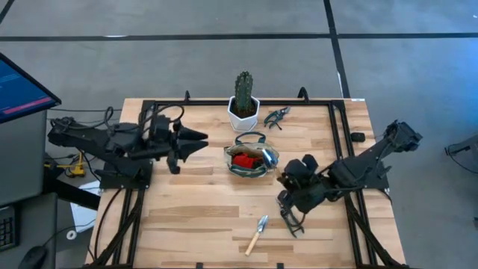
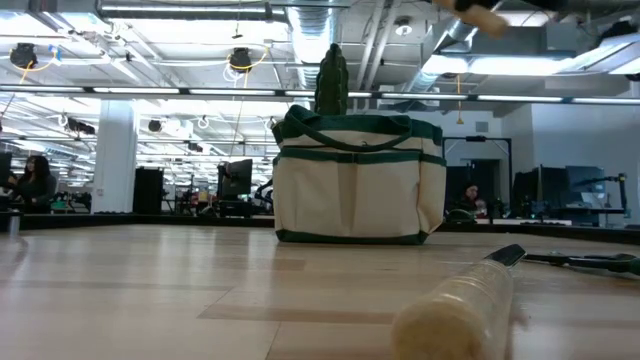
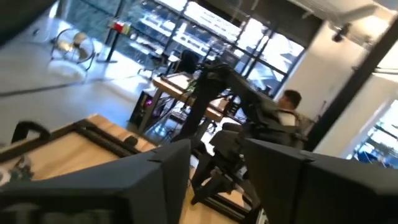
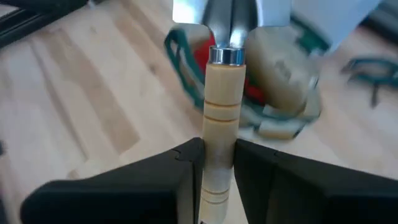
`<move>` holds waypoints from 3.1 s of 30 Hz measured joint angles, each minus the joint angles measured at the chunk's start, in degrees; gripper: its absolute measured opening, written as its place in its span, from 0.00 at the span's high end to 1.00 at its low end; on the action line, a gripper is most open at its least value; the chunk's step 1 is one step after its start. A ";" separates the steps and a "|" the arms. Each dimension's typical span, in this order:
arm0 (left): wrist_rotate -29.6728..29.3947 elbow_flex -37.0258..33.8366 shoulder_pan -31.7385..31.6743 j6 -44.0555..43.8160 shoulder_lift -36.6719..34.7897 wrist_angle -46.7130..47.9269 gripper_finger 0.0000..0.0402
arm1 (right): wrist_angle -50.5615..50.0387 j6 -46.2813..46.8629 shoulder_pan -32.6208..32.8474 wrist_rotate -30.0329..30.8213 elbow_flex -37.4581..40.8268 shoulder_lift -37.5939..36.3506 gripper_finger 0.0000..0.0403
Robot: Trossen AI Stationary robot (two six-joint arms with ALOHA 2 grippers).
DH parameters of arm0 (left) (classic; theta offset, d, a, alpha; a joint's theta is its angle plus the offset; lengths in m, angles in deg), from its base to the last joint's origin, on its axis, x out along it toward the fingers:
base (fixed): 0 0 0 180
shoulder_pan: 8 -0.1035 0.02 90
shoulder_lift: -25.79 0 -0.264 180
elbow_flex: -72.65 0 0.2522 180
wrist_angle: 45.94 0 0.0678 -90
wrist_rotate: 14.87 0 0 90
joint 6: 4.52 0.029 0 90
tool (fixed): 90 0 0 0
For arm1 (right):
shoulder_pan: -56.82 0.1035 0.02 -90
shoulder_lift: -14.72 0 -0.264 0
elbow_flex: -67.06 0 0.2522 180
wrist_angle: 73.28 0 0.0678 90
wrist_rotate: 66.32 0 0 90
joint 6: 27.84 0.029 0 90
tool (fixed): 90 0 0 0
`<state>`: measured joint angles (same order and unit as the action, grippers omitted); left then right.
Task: Pick & Place Garden tools in Gardening bag
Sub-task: Put the top brown trowel into the gardening bag
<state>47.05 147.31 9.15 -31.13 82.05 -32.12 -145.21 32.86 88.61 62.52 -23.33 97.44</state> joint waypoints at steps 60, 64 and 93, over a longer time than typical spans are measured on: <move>0.27 -0.04 -10.50 -14.43 23.75 -10.78 0.62 | -13.20 -20.62 -12.08 9.67 -23.93 19.74 0.86; 0.27 -0.04 -10.48 -14.32 23.75 -10.72 0.74 | -13.22 -20.62 -12.08 9.67 -23.94 19.74 0.86; 1.45 -0.04 -10.47 -7.70 23.77 -10.52 1.00 | -13.25 -23.38 -12.02 0.64 -23.92 19.71 0.65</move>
<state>48.50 147.27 -1.32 -38.83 105.82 -42.64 -158.46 9.48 76.59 63.15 -47.25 117.16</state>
